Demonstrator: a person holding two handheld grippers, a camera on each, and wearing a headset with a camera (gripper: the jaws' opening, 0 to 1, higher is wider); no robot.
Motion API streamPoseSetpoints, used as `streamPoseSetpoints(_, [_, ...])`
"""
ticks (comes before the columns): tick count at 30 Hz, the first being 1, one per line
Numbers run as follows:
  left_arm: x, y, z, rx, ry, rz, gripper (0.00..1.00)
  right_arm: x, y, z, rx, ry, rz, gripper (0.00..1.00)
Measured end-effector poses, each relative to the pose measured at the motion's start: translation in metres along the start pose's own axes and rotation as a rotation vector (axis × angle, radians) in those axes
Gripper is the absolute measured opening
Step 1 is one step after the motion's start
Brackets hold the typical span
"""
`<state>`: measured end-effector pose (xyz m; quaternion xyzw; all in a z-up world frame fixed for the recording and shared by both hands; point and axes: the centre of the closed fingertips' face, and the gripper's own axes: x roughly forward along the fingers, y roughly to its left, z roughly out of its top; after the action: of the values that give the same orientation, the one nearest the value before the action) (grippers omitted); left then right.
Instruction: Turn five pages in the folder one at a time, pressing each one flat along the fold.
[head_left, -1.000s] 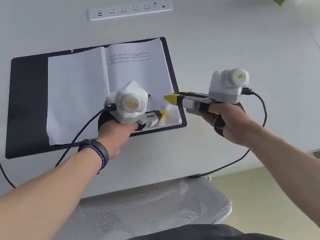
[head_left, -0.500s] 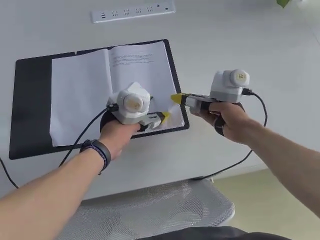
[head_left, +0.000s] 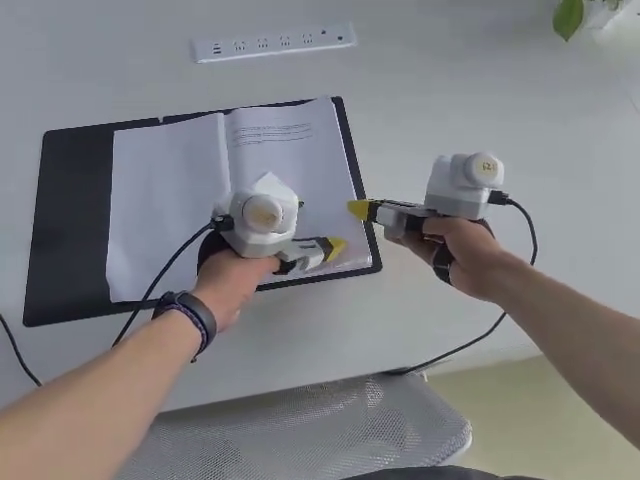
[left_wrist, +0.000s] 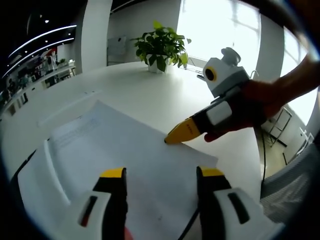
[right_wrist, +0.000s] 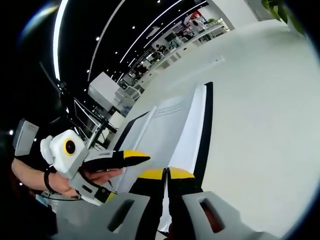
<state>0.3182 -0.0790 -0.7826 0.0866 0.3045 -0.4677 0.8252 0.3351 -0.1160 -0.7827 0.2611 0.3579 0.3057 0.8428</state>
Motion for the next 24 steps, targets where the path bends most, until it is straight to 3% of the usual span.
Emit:
streamPoseSetpoints(9, [-0.027, 0.013, 0.01, -0.008, -0.038, 0.023, 0.62, -0.003, 0.016, 0.011, -0.016, -0.031, 0.012, 0.0])
streamPoseSetpoints(24, [-0.081, 0.037, 0.002, -0.025, -0.073, 0.082, 0.66, -0.008, 0.046, 0.031, -0.033, -0.076, 0.038, 0.0])
